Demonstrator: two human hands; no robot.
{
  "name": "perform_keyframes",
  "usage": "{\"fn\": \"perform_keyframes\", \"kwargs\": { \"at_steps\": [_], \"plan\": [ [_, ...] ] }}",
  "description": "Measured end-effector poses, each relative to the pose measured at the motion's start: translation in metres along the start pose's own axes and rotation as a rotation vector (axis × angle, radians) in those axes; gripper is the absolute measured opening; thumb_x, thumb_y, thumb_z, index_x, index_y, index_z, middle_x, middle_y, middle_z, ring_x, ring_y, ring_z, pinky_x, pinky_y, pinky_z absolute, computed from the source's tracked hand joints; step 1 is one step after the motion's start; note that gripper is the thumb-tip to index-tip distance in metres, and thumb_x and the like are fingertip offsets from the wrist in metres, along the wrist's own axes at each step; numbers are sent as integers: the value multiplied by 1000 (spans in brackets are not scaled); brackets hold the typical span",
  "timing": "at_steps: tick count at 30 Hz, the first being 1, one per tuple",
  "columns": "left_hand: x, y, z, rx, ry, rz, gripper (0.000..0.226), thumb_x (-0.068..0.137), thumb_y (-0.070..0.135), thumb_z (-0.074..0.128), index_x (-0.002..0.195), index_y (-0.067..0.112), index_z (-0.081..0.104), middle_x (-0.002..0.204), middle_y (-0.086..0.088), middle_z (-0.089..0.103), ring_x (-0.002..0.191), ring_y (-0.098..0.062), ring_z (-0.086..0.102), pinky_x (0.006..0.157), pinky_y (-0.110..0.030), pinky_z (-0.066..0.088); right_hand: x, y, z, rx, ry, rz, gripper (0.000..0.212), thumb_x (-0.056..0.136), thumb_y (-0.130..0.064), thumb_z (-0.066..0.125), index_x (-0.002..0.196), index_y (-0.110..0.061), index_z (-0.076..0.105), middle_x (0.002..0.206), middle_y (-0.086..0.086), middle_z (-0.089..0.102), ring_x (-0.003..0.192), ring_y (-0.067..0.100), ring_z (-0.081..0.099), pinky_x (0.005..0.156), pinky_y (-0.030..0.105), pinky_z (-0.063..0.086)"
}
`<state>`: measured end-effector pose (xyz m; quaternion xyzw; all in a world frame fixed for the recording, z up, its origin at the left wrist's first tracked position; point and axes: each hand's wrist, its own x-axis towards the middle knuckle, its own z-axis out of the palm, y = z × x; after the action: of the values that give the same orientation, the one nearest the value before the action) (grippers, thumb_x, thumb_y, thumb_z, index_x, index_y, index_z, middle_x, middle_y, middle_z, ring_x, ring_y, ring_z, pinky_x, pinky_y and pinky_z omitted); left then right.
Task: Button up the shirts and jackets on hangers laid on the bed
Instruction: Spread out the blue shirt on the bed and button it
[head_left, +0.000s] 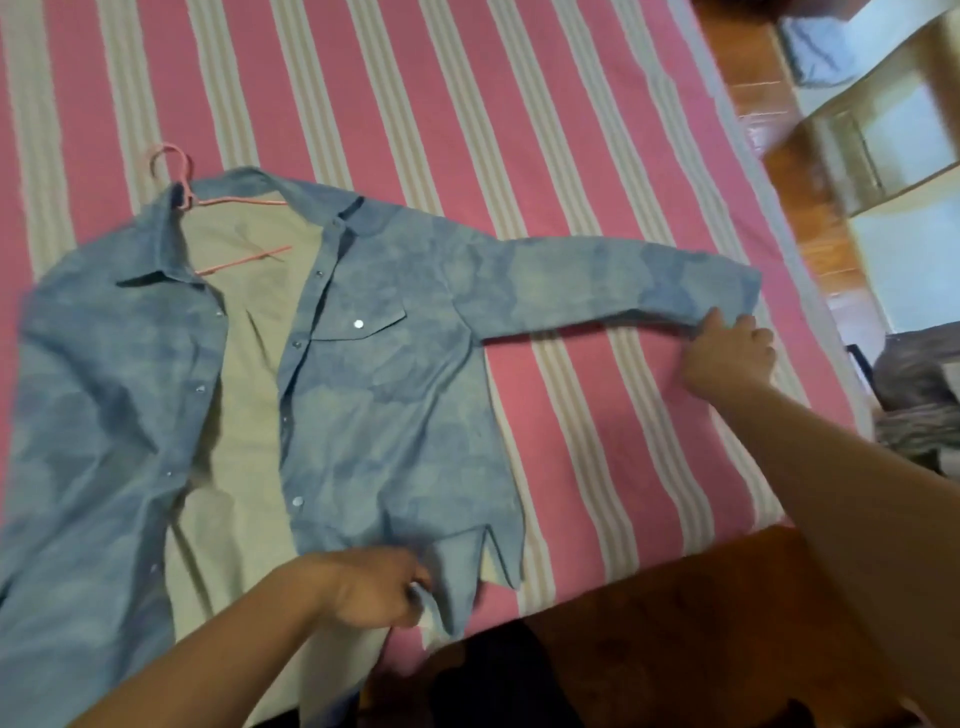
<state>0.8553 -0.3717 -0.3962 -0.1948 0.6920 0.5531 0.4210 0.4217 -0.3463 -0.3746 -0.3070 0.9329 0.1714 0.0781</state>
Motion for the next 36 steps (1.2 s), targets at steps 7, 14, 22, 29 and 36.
{"fn": "perform_keyframes", "kwargs": {
  "at_steps": [7,14,22,29,36],
  "plan": [
    [-47,-55,62,187,-385,-169,57,94,41,61,147,26,48,154,-3,45,142,-25,40,113,-34,34,-182,-167,55,114,-465,-972,21,99,-31,49,104,-14,60,110,12,62,104,34,60,84,39,46],
    [-102,-141,104,-411,1376,-600,26,91,16,67,117,11,64,114,-17,62,104,-35,57,87,-44,49,-220,-120,104,427,-426,-226,51,84,-18,73,127,-1,51,114,31,60,105,45,60,89,47,50],
    [-131,-174,119,-625,1142,-739,22,103,16,51,83,12,55,71,-8,60,62,-26,53,62,-42,46,-205,-67,63,212,-369,-106,19,102,-28,47,107,-9,48,89,23,56,92,48,62,71,43,41],
    [-86,-125,96,-248,1197,-571,30,83,34,76,97,12,61,94,-13,60,90,-36,60,71,-45,53,-167,-96,32,-211,-340,-217,33,102,-24,43,129,-6,48,119,20,51,112,42,53,90,50,49],
    [-75,-184,59,51,1164,-896,49,81,18,74,123,2,54,93,-25,58,81,-42,60,67,-49,49,-190,-274,13,337,-512,-558,40,95,-21,54,134,-13,53,131,11,52,119,30,53,95,33,41]
  ]
}}
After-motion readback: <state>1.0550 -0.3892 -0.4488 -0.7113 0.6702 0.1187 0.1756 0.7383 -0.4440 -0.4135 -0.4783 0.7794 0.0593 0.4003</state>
